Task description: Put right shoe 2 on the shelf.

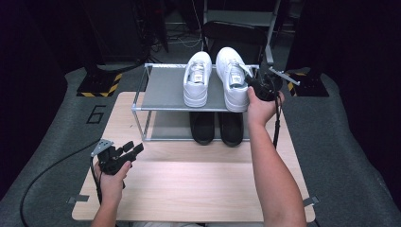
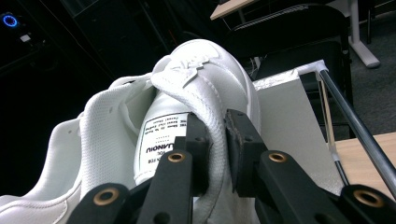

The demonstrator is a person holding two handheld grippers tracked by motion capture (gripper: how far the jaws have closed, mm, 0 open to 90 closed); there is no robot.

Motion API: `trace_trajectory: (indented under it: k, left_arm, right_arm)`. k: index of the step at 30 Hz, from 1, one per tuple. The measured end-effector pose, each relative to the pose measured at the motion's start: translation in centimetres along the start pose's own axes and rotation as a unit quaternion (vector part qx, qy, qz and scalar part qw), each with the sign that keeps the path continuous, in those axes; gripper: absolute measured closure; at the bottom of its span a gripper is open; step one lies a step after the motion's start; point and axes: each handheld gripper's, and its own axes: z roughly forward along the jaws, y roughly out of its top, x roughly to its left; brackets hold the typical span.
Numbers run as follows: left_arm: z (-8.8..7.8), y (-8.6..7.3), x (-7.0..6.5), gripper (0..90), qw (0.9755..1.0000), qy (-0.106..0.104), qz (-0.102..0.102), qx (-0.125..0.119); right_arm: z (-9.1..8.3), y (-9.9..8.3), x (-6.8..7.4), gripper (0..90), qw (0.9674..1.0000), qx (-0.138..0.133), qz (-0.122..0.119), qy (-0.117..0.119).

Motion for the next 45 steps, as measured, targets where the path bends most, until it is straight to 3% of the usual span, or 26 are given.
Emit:
trace_trajectory:
  k: [21, 45]
  left_arm:
    - [-0.2, 0.0, 0.2, 47.1, 1.0, 0.001, -0.003, -0.002]
    - [-0.4, -0.1, 0.4, 47.2, 1.0, 0.002, -0.006, -0.004]
  right_arm:
    - [2.0, 1.1, 1.1, 79.5, 0.9998, 0.006, -0.003, -0.018]
    - [3.6, 0.7, 0.6, 78.9, 0.9989, 0.029, 0.017, -0.033]
